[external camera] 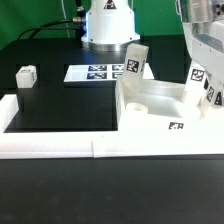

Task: Assemble square table

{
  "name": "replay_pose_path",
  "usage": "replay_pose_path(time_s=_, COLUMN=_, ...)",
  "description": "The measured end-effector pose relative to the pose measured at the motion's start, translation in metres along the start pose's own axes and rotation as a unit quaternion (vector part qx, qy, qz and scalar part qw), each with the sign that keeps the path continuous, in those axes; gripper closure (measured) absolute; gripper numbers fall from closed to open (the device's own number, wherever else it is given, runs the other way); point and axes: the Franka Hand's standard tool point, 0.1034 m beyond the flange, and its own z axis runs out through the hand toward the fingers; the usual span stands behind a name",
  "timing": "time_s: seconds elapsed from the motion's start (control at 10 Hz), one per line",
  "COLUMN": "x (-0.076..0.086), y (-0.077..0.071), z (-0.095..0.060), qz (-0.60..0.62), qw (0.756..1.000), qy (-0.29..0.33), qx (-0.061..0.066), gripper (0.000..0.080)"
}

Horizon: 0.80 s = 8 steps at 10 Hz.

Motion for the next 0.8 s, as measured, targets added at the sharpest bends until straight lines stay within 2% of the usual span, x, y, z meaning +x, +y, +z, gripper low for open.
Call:
replay_pose_path(time_s=0.1, x=0.0025, y=-0.0001, z=-0.0001, qz=0.001, qw=1.0, qy=0.001, qx=0.0, gripper=0.0512)
replay_pose_path(time_s=0.2, x=0.0015, y=0.0002, z=0.0002, qz=0.001, qw=1.0, qy=0.001, qx=0.0, gripper=0.0366)
replay_pose_path(time_s=0.3, x=0.0011, y=0.0003, z=0.0003, qz=0.0, qw=1.0, qy=0.001, qx=0.0, gripper=0.0366)
replay_pose_path(time_s=0.4, x=0.0011, y=0.0003, z=0.0003, qz=0.0, qw=1.0, qy=0.001, qx=0.0, gripper=0.0234)
replay_pose_path(time_s=0.5, x=0.001, y=0.0003, z=0.0003, qz=0.0, qw=1.0, qy=0.001, qx=0.0, gripper=0.0174)
replay_pose_path(time_s=0.8, x=0.001, y=0.0003, z=0.0004, qz=0.0, qw=1.0, qy=0.001, qx=0.0, gripper=0.0154)
